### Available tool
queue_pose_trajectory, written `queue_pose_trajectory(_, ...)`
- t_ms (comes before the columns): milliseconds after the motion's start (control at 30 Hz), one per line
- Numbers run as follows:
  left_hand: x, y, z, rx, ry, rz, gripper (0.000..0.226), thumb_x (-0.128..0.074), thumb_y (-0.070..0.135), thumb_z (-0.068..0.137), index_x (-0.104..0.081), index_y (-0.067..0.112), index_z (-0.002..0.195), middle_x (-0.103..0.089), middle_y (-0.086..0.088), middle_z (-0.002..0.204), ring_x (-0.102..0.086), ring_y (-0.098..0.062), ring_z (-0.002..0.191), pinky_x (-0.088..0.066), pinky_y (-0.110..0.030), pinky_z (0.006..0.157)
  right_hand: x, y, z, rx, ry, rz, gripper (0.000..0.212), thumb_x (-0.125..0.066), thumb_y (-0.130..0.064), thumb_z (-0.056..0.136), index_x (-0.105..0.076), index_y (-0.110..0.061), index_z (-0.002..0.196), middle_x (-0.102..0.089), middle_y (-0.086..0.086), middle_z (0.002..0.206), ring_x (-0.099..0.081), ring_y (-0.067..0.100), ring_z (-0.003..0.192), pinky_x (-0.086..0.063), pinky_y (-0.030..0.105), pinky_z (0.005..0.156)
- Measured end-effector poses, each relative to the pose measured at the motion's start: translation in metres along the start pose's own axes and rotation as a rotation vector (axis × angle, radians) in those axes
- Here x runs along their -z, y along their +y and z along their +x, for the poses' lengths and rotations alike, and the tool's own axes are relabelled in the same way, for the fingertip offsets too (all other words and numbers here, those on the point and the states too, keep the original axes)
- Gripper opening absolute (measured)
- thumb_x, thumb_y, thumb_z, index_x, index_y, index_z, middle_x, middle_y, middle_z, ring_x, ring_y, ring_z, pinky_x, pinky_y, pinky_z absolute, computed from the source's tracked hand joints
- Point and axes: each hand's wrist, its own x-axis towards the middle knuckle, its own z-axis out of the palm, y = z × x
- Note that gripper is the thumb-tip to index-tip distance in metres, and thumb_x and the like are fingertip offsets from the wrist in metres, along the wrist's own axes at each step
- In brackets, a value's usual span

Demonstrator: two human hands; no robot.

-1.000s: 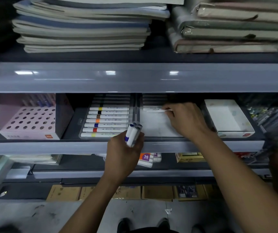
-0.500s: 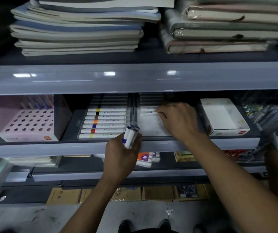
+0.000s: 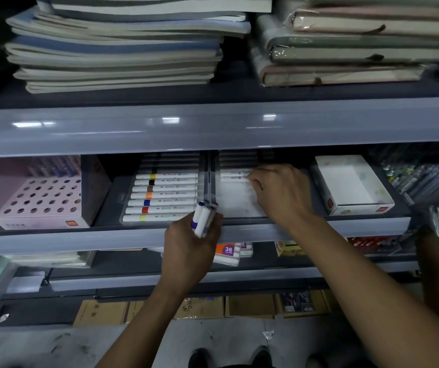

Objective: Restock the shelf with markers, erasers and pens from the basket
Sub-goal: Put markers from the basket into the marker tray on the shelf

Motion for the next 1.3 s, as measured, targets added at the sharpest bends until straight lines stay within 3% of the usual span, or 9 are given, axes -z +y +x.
queue_pose_trajectory(167,0.001,-0.001,0.001,-0.004,-0.005,0.005,0.032,-0.075,0.026,0.095,-0.060,0.018,0.069,-0.057,0.006,0.056,-0.057,-0.008,0.052,-0.038,-0.012,0.048,-0.003,0.000,-0.001,-0.023,0.034,0.024,0.024,-0.070,-0.004,0.084,-0.083,-0.023,0.091,-0.077,-0.001,0.098,-0.069,0.029,0.088,-0.058,0.035,0.065)
queue_pose_trajectory(400,0.000,-0.001,-0.001,0.016,-0.002,-0.004,0.030,-0.076,0.027,0.095,-0.061,0.019,0.070,-0.058,0.005,0.055,-0.058,-0.006,0.051,-0.039,-0.011,0.047,-0.005,0.000,-0.004,-0.037,0.097,0.078,0.021,-0.068,-0.004,0.079,-0.084,-0.017,0.084,-0.075,0.003,0.084,-0.068,0.033,0.076,-0.052,0.033,0.059)
queue_pose_trajectory(767,0.002,0.005,0.000,0.045,-0.026,-0.040,0.025,-0.074,0.026,0.097,-0.064,0.009,0.080,-0.063,-0.004,0.063,-0.059,-0.014,0.054,-0.044,-0.019,0.049,0.001,0.000,-0.008,-0.053,0.050,0.192,0.024,-0.066,-0.010,0.091,-0.083,-0.019,0.104,-0.077,0.002,0.105,-0.067,0.029,0.098,-0.057,0.040,0.076)
queue_pose_trajectory(900,0.007,0.011,0.000,0.199,-0.154,-0.329,0.043,-0.067,0.046,0.095,-0.062,0.004,0.093,-0.055,0.001,0.059,-0.052,-0.014,0.051,-0.046,-0.030,0.050,0.001,-0.001,-0.020,-0.060,0.133,0.298,0.017,-0.067,-0.009,0.090,-0.080,-0.012,0.102,-0.072,0.005,0.102,-0.066,0.027,0.094,-0.058,0.042,0.075)
queue_pose_trajectory(1067,0.005,0.018,0.006,0.369,-0.217,-0.764,0.023,-0.051,0.022,0.108,-0.055,0.011,0.088,-0.045,-0.005,0.063,-0.040,-0.018,0.049,-0.039,-0.031,0.047,0.008,-0.019,-0.040,0.005,0.157,0.590,0.013,-0.068,-0.010,0.092,-0.078,-0.012,0.100,-0.070,-0.002,0.096,-0.067,0.015,0.088,-0.059,0.039,0.077)
queue_pose_trajectory(1200,0.002,0.020,0.007,0.376,-0.261,-0.860,0.023,-0.065,0.030,0.097,-0.073,0.010,0.088,-0.062,-0.016,0.073,-0.061,-0.029,0.058,-0.053,-0.038,0.056,0.014,-0.033,-0.050,0.041,0.100,0.709,0.010,-0.067,-0.012,0.094,-0.076,-0.014,0.097,-0.069,-0.005,0.091,-0.066,0.012,0.085,-0.057,0.039,0.073)
queue_pose_trajectory(1300,0.000,0.021,0.006,0.379,-0.323,-0.872,0.028,-0.066,0.034,0.094,-0.083,0.012,0.095,-0.075,-0.026,0.094,-0.076,-0.041,0.086,-0.064,-0.046,0.077,0.016,-0.037,-0.055,-0.007,0.077,0.795,0.009,-0.067,-0.011,0.097,-0.075,-0.014,0.100,-0.069,-0.007,0.093,-0.066,0.009,0.087,-0.057,0.035,0.075)
